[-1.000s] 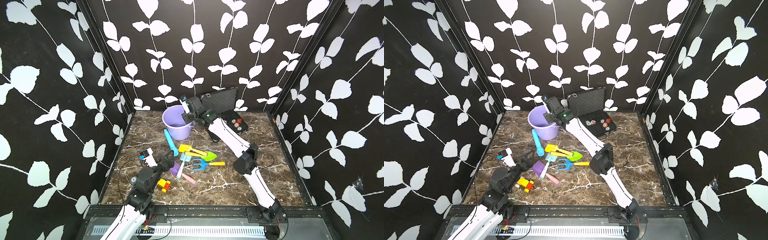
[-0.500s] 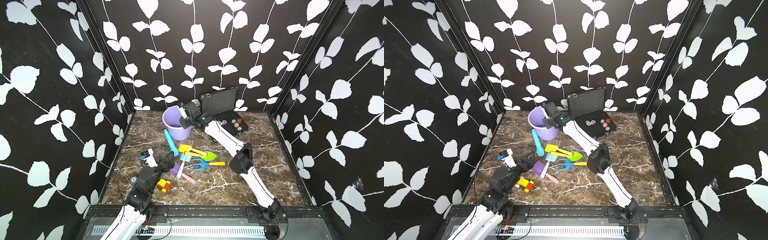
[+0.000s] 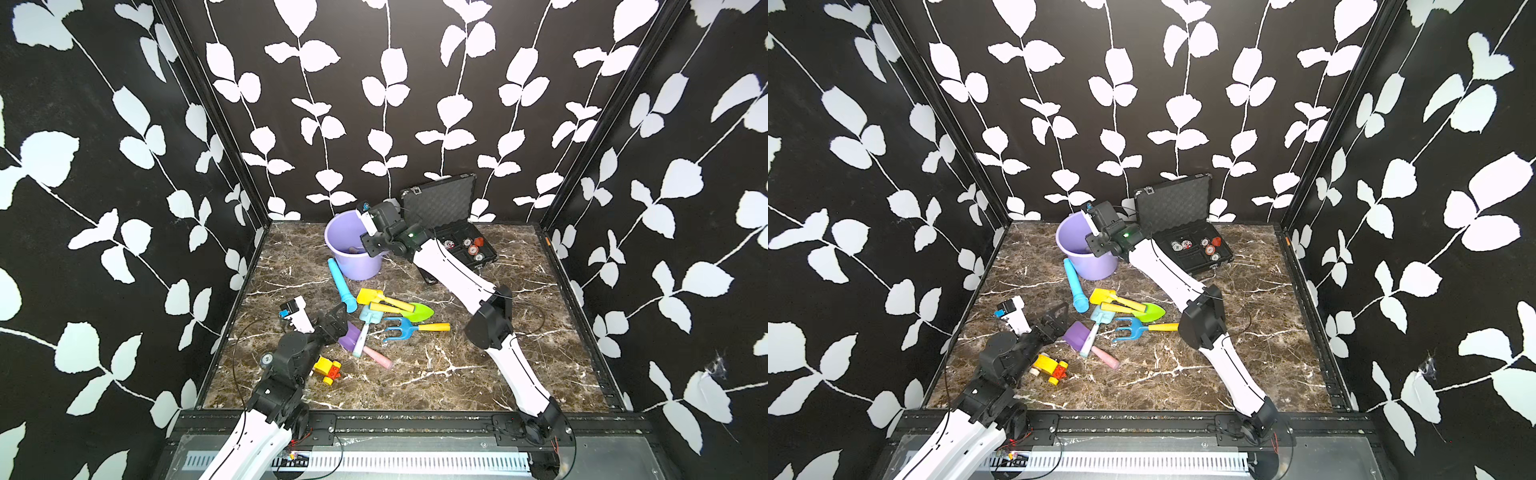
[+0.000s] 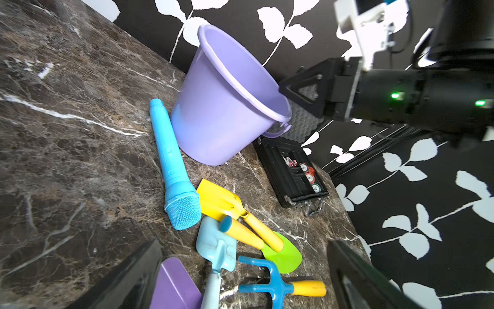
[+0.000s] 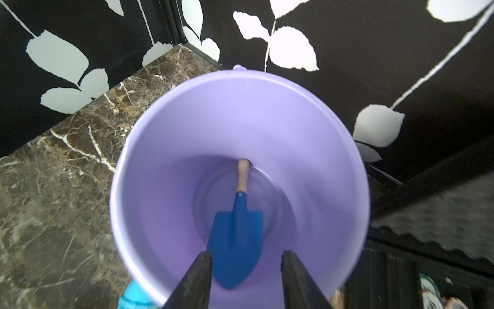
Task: Organize the gardening tools
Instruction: Place the gardening tool in the container, then pick up the gardening tool from the center of the board.
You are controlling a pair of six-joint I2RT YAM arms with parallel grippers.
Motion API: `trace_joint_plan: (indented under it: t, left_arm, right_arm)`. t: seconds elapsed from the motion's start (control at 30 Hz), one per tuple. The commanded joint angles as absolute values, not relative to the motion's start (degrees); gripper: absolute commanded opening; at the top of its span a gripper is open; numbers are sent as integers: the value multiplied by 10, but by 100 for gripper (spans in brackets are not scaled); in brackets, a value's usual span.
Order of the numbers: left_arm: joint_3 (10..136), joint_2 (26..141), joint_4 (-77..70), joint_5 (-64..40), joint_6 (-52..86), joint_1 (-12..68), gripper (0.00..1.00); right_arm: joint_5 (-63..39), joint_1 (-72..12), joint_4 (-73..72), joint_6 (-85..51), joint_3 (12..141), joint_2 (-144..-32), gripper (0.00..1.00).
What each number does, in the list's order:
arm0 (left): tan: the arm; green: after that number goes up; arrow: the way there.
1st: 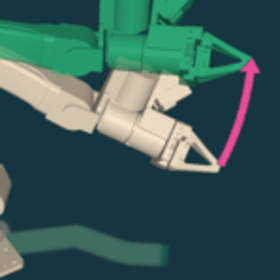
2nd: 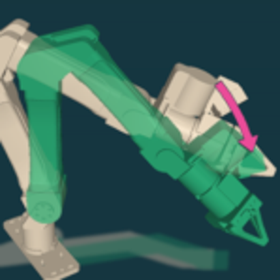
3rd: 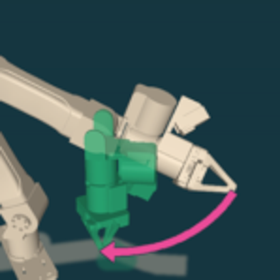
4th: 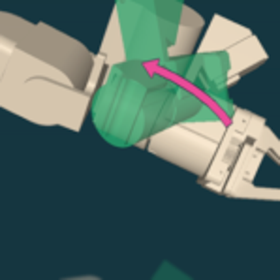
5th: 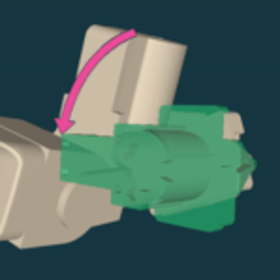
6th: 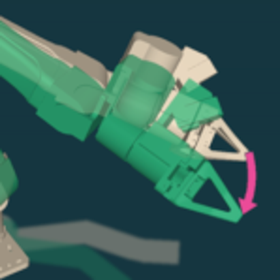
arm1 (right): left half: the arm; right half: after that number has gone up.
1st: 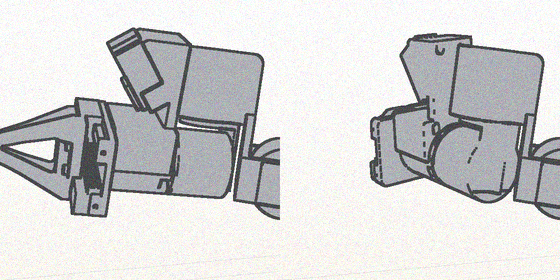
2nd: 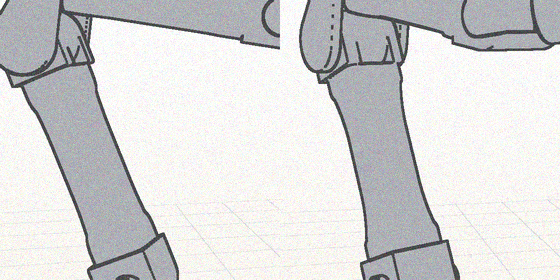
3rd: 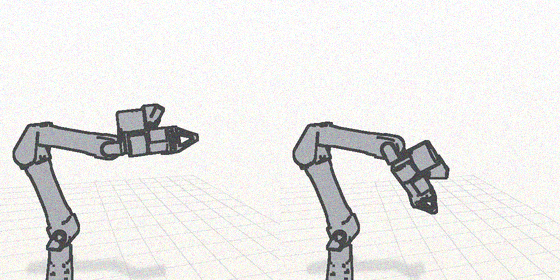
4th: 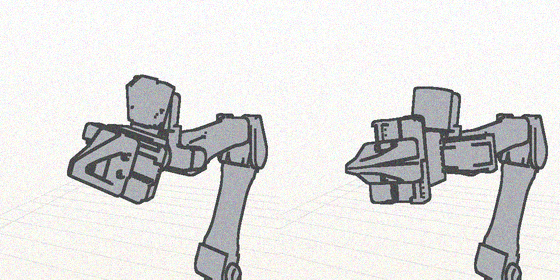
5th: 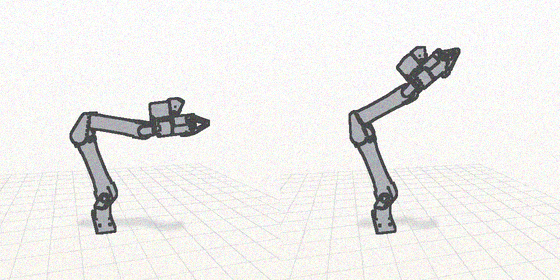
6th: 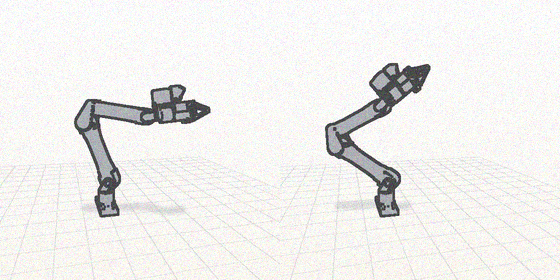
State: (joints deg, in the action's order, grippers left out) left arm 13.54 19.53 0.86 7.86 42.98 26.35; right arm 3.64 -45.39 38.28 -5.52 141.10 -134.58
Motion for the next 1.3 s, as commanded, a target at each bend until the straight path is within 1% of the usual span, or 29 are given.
trace_joint_plan:
  t: [0.0,0.13,0.17,0.37,0.5,0.7,0.8,0.9,1.27]
  left_arm:
    - [163,189,55,98,411,265,99]
    - [176,188,91,116,402,265,99]
    - [179,188,97,117,398,265,99]
    - [198,197,125,113,379,266,99]
    - [209,208,138,106,378,266,99]
    - [213,235,128,86,377,265,99]
    - [213,256,115,75,379,265,99]
    - [216,282,101,63,381,265,99]
    - [220,354,62,22,376,265,99]
  right_arm:
    - [46,-469,347,-70,1321,-1241,49]
    - [64,-488,270,-83,1125,-1125,55]
    - [72,-492,245,-90,1097,-1098,56]
    - [105,-498,167,-129,820,-935,60]
    - [117,-496,174,-135,706,-862,64]
    - [112,-467,179,-164,574,-820,70]
    - [76,-440,155,-179,521,-813,72]
    - [48,-415,138,-186,496,-821,73]
    - [-22,-372,120,-179,520,-913,73]
